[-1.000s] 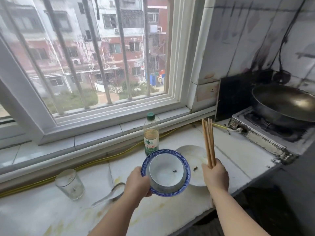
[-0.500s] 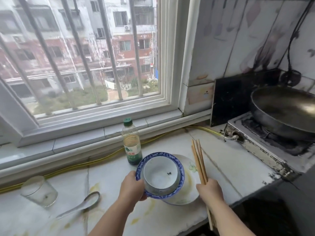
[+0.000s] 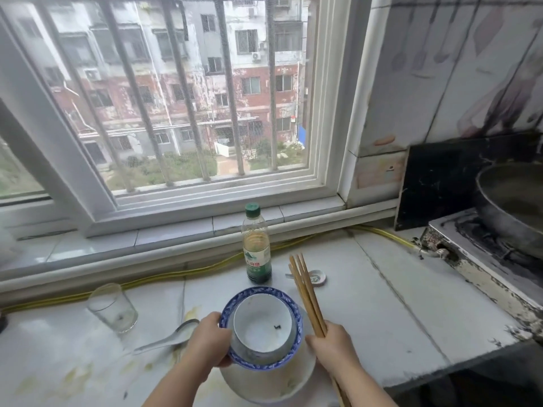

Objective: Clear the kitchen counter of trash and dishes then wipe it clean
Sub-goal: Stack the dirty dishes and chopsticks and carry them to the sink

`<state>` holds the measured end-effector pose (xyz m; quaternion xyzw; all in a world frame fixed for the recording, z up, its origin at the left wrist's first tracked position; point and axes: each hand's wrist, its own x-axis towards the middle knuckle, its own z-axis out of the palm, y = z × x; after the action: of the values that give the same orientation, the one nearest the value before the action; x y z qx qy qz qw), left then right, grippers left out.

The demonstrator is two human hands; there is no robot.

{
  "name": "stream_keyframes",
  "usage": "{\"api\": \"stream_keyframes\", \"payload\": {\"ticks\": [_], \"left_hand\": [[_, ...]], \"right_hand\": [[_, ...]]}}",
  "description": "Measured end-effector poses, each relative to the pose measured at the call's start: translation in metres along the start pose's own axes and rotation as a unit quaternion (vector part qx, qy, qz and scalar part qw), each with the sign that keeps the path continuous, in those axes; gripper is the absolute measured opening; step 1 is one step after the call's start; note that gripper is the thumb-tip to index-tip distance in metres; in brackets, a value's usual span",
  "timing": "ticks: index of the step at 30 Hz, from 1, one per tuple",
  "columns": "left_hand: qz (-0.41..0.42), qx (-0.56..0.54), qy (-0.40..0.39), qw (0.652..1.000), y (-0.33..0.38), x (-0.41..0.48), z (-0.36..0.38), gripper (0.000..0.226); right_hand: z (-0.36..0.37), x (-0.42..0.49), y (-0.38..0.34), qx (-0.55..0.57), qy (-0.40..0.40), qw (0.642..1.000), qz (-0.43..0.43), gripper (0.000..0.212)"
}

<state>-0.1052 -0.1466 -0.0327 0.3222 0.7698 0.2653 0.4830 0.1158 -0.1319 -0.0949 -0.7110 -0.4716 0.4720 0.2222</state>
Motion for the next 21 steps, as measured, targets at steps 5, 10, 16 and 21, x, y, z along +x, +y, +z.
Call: {"api": "stream_keyframes", "payload": {"ticks": [5, 10, 16, 21], "left_hand": [[-0.025, 0.0, 0.012, 1.0, -0.015, 0.01, -0.01, 0.02], [-0.015, 0.009, 0.006, 1.0, -0.015, 0.01, -0.007, 0.021], [0.015, 0.039, -0.006, 0.999, -0.023, 0.008, 0.004, 0.022], [0.042, 0.048, 0.004, 0.998, -0.028, 0.006, 0.002, 0.024]], "right_hand": [[-0.01, 0.005, -0.012, 0.088, 0.086, 0.992, -0.001, 0.02], [-0.015, 0.03, -0.047, 0.105, 0.1, 0.989, -0.033, 0.012], [0.001, 0.066, -0.077, 0.099, 0.051, 0.994, -0.02, 0.03], [0.01, 0.081, -0.082, 0.102, 0.027, 0.994, -0.005, 0.035]]}}
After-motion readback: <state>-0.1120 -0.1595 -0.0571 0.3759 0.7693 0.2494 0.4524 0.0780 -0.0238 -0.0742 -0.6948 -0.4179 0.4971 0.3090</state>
